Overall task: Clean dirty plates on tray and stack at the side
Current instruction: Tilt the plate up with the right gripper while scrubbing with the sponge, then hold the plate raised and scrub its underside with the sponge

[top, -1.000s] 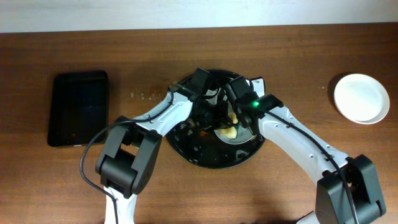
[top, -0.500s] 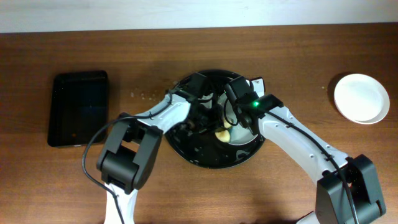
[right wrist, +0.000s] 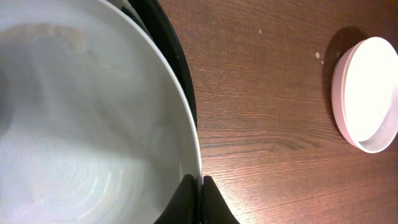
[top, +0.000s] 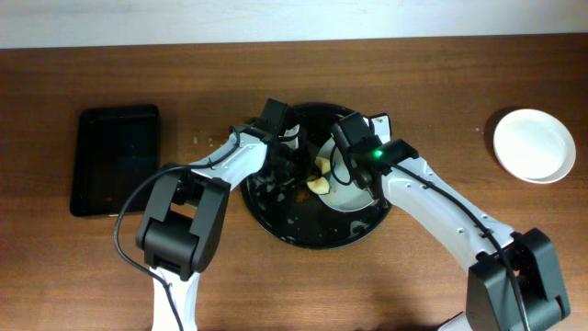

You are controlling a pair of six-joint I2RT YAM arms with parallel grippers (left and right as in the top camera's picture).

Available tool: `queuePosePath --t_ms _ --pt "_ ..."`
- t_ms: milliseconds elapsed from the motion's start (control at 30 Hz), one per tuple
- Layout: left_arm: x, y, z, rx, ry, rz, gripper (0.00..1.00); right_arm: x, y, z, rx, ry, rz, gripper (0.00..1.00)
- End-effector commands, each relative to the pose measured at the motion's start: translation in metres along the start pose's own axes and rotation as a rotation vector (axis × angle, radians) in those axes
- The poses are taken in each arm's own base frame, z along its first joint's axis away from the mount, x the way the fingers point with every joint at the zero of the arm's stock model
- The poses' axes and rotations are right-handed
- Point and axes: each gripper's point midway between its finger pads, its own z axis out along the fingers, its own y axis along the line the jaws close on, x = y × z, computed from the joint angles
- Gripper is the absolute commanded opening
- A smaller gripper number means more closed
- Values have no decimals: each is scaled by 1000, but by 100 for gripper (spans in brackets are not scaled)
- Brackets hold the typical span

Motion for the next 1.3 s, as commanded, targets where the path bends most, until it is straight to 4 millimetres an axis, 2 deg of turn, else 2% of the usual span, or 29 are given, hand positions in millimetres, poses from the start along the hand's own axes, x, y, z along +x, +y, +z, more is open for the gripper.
queuePosePath --t_ms 0,167,233,467,600,667,767,1033,1100,1267 --pt "12 -7 14 -15 39 18 0 -8 -4 -10 5 -32 16 4" --pt "47 -21 34 -28 120 77 0 -8 -4 -10 5 -32 15 4" --pt "61 -34 35 31 182 83 0 -8 -4 -10 5 -32 16 4" --pt "79 -50 28 139 289 59 0 -10 0 -12 3 -46 6 4" --pt "82 -47 27 131 301 54 0 -10 0 -13 7 -48 4 4" --pt "79 -38 29 86 277 71 0 -10 1 -13 7 -49 5 4" --pt "69 -12 30 -47 214 54 0 -10 -1 -13 13 -51 5 4" --pt "20 27 10 -166 48 13 0 -10 -1 -13 14 -51 5 4" --pt "9 31 7 -181 8 19 0 -10 -1 -13 14 -51 5 4" --pt "4 17 9 -119 0 49 0 -10 -1 -13 15 -49 3 4"
